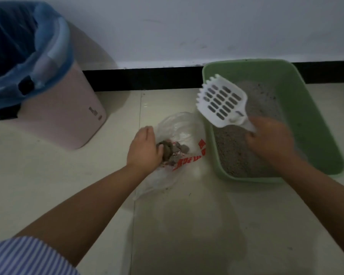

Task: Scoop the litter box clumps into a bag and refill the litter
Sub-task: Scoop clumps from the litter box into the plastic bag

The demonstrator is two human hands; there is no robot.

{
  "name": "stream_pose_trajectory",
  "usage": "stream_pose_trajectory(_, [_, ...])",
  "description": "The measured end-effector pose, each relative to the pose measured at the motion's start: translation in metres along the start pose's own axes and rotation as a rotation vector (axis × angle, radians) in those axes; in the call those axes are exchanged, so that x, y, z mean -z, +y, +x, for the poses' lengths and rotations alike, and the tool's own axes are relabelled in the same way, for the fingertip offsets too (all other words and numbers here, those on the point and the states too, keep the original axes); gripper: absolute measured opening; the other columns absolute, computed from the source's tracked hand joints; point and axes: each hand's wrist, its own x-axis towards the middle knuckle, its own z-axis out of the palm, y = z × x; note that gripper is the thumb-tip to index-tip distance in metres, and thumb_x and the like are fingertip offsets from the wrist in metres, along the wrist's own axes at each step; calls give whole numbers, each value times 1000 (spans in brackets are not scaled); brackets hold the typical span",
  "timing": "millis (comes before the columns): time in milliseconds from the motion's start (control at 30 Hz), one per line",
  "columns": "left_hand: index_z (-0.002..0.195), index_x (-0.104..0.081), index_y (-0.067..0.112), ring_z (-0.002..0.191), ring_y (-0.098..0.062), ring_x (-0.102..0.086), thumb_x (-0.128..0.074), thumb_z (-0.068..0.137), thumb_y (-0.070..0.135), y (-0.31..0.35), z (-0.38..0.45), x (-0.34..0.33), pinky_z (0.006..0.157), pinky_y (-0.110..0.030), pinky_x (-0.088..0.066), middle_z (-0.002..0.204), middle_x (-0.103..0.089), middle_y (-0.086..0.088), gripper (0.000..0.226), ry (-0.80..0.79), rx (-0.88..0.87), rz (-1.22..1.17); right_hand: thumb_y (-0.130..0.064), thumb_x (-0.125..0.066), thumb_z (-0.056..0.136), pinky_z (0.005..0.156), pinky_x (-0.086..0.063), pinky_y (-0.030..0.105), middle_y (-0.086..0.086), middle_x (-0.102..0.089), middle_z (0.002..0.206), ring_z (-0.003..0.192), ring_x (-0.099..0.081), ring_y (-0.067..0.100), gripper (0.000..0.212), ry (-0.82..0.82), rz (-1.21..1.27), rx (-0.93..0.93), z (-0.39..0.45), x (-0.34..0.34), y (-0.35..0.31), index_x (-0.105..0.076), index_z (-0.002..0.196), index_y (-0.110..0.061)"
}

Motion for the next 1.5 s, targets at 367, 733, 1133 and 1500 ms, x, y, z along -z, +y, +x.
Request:
stream_pose_trajectory(367, [148,1,2,145,-23,8,-27,100,31,125,42,-30,118,-35,-2,157,9,-11,62,-153,-228,9,-12,-49,89,51,-31,24,2,-36,60,78,-45,23,28,-527,-454,-375,0,62,112,-62,105,5])
stream_pose_trajectory(733, [147,4,2,145,-22,12,-21,99,41,145,95,-40,118,-33,1,156,12,-12,66,-145,-155,-8,-17,-53,87,45,-27,16,7,-47,63,73,-48,23,18,-541,-350,-353,13,31,140,-53,72,-7])
stream_pose_trajectory(1133, [146,10,0,143,-26,17,-17,99,40,155,115,-46,117,-34,5,154,18,-16,67,-117,-92,107,-11,-45,91,49,-32,24,2,-38,56,50,-36,12,39,-472,-150,-292,93,-4,143,-37,53,-13])
stream_pose_trajectory(1500, [146,9,-1,143,-26,18,-21,100,32,153,118,-47,117,-33,7,153,21,-17,64,-104,-101,44,-16,-49,92,48,-28,26,10,-49,82,78,-49,26,19,-361,97,-370,122,-60,128,-61,94,-2])
